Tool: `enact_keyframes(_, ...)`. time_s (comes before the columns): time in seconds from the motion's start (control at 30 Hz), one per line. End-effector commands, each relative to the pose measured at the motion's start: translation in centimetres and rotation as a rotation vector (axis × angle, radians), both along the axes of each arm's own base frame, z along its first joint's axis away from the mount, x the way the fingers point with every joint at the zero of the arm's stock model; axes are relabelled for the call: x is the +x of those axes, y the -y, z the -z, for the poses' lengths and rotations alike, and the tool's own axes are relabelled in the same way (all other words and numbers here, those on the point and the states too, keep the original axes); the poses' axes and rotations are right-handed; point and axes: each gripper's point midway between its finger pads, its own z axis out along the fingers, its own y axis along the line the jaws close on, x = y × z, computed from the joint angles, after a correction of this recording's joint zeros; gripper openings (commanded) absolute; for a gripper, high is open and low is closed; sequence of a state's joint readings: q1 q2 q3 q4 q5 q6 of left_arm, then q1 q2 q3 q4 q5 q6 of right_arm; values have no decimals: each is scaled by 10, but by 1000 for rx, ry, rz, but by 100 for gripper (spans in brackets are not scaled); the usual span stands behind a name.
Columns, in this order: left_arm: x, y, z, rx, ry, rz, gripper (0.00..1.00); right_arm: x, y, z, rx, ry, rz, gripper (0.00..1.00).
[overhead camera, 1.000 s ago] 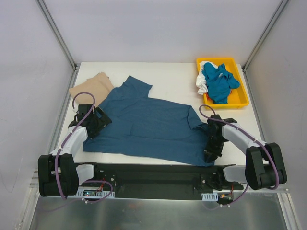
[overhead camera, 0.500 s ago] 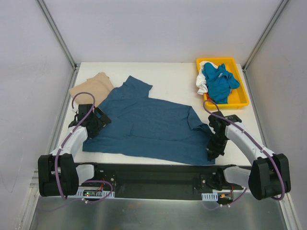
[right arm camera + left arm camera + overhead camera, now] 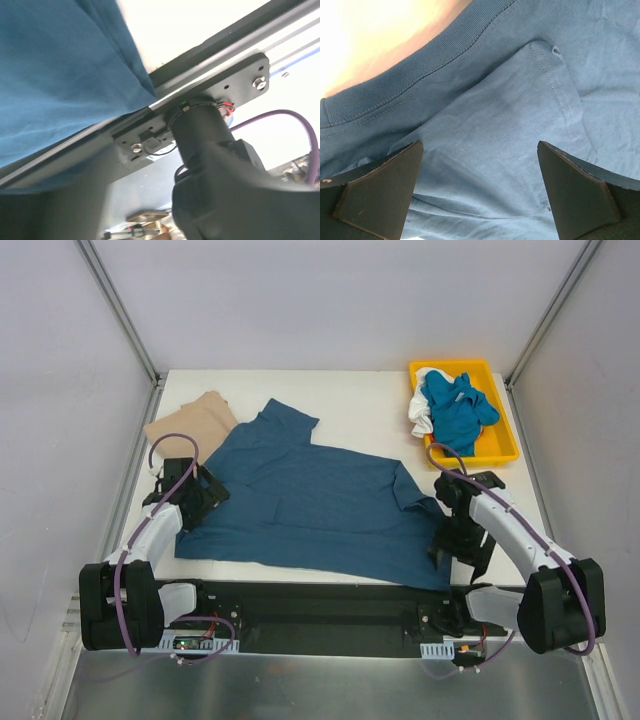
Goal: Fold and stack the t-shirts
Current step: Fold the flattened tshirt in 1/3 of the way
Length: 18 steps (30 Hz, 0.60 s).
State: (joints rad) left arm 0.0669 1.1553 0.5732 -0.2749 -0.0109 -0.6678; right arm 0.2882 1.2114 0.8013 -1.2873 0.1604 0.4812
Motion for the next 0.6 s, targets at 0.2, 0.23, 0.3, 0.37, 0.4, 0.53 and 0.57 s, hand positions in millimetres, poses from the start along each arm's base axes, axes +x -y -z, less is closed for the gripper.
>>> enact_keyframes(0.2, 16, 23, -30, -124, 102, 43, 99, 107, -76, -22, 361, 409, -206, 97)
enact_keyframes(0.23, 17, 29, -35, -150, 116, 53, 99, 119, -89, -22, 399, 453, -246, 97)
enact_keyframes(0.3, 21, 35, -44, -170, 149, 74, 99, 124, -108, -15, 455, 444, -301, 97)
enact_keyframes(0.37, 22, 43, -50, -191, 170, 87, 99, 131, -121, -9, 443, 452, -387, 97)
enact_keyframes(0.4, 22, 46, -51, -205, 175, 97, 99, 128, -128, 2, 424, 414, -430, 97)
enact_keyframes(0.53, 24, 54, -47, -216, 174, 123, 99, 128, -140, 30, 372, 353, -482, 97)
enact_keyframes(0.57, 22, 53, -41, -206, 159, 114, 99, 126, -141, 37, 366, 339, -479, 97)
